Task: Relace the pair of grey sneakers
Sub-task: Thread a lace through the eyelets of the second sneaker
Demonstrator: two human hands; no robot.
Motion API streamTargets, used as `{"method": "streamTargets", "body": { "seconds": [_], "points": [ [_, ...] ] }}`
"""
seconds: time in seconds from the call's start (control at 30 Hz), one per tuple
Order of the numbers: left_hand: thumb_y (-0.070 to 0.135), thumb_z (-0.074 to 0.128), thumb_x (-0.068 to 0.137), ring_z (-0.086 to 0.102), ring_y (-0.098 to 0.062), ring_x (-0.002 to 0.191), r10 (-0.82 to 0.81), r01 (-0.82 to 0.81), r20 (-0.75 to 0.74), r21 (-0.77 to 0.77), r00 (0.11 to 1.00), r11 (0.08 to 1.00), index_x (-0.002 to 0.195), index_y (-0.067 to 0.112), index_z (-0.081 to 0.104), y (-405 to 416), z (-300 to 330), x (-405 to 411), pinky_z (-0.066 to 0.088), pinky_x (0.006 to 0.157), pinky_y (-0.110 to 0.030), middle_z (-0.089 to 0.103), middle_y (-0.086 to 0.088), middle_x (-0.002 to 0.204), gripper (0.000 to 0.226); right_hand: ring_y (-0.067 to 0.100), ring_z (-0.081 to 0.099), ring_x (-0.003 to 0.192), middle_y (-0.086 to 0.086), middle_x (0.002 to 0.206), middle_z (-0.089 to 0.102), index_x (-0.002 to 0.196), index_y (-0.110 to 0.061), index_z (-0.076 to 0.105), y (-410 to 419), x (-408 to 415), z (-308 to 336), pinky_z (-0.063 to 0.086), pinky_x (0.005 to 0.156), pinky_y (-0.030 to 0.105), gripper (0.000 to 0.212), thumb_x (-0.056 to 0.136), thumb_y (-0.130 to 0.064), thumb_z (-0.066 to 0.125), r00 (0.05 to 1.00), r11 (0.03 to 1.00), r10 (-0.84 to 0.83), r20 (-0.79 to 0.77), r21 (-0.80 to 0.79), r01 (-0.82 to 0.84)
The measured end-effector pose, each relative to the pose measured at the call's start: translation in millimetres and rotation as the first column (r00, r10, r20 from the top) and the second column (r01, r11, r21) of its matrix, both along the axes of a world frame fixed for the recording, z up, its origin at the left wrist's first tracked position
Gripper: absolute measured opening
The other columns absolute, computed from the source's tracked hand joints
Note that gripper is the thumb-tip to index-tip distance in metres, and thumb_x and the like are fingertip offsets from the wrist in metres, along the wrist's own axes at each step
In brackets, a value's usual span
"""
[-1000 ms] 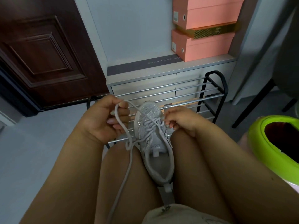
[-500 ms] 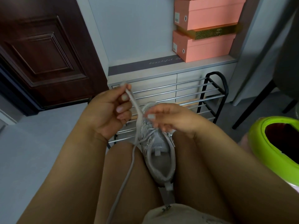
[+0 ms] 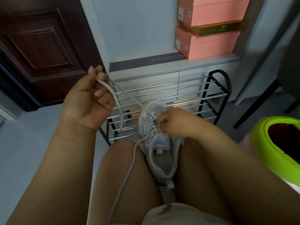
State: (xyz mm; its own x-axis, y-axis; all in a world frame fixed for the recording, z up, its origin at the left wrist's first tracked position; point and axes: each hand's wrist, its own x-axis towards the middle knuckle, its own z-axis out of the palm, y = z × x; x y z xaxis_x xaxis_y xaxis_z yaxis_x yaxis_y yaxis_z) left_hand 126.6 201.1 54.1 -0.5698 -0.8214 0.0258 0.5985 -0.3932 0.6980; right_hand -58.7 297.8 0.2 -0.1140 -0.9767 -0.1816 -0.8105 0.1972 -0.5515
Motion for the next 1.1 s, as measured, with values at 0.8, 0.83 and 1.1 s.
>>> {"method": "streamTargets", "body": {
  "seconds": [0.8,0.83,1.1],
  "points": [
    [0.017,0.051,0.09,0.047,-0.003,0.051,-0.054,0.053,0.177,0.008,0.983,0.999,0.104,0.012,0.061,20.2,-44.4,-14.6,0.043,0.046,-0.015,0.059,0.001,0.073,0.018,-0.002,0.053,0.049,-0.007,0.064,0.06,0.085,-0.017,0.064,5.2,11.5,9.3,0.045,0.052,0.017,0.011,0.087,-0.007,0.06,0.856,0.98,0.113,0.504,-0.197,-0.014],
    [0.016,0.051,0.089,0.047,-0.003,0.051,-0.055,0.054,0.178,0.012,0.982,0.998,0.101,0.012,0.061,21.0,-46.3,-14.5,0.044,0.047,-0.015,0.059,0.0,0.073,0.017,-0.001,0.053,0.048,-0.003,0.066,0.06,0.091,-0.015,0.062,5.1,10.9,9.7,0.046,0.05,0.018,0.01,0.087,-0.006,0.061,0.835,0.982,0.12,0.538,-0.186,-0.022],
    [0.018,0.054,0.082,0.048,-0.002,0.051,-0.06,0.07,0.2,-0.039,0.978,0.997,0.097,0.009,0.063,23.1,-44.7,-16.6,0.043,0.046,-0.014,0.062,0.0,0.074,0.02,0.01,0.056,0.052,0.002,0.065,0.062,0.086,-0.007,0.063,-0.1,18.3,6.2,0.046,0.046,0.02,0.003,0.088,-0.006,0.061,0.763,0.976,0.153,0.628,-0.218,-0.016]
  ]
}}
